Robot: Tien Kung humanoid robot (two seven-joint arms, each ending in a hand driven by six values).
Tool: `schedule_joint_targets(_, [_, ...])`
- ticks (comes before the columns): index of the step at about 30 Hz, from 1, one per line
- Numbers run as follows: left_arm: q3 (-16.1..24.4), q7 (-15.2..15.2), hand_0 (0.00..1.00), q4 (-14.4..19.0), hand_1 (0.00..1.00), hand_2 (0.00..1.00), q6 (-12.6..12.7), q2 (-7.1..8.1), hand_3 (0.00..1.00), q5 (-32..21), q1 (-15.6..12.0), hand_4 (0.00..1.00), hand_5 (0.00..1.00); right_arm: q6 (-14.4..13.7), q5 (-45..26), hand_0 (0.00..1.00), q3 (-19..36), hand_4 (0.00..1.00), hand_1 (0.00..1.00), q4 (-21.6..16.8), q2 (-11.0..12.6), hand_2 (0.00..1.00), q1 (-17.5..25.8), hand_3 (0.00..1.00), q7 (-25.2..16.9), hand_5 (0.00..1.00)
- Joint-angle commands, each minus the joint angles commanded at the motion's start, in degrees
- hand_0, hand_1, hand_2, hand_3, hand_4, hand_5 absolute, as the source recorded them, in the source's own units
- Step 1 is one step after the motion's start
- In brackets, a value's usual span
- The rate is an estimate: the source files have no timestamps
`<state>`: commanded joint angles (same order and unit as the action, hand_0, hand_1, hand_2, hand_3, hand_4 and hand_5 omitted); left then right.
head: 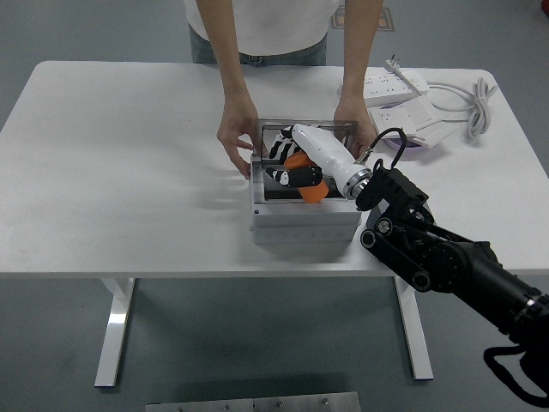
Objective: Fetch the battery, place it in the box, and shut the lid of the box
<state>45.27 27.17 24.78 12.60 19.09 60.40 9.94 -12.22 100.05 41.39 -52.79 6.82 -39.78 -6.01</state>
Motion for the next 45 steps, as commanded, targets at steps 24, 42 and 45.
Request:
schedule_joint_targets(24, [-0.1, 0.3, 0.632, 0.0, 0.698, 0.573, -0.6, -0.02, 0.541, -0.1, 0.1, 0.500, 0.002, 0.7, -0.9, 0.672, 0.5, 0.802, 0.463, 0.3, 0.1, 0.519, 0.1, 0.504, -0.7, 0.218])
schedule_joint_targets(42, [-0.6, 0.3, 0.632, 0.1, 0.698, 0.573, -0.2, -0.19, 0.541, -1.4, -0.7, 0.500, 0.002, 3.1, -1.5, 0.723, 1.3, 0.830, 0.467, -5.1, 2.9, 0.519, -0.9, 0.501, 3.2, 0.261])
schedule_joint_targets(45, [-0.7, 0.2, 0.632, 0.2, 0.698, 0.573, 0.0, -0.11, 0.541, -1.7, -0.9, 0.500, 0.002, 3.5, -2.7, 0.723, 1.2, 0.830, 0.467, -5.5, 3.7, 0.519, -1.6, 0.501, 3.9, 0.261])
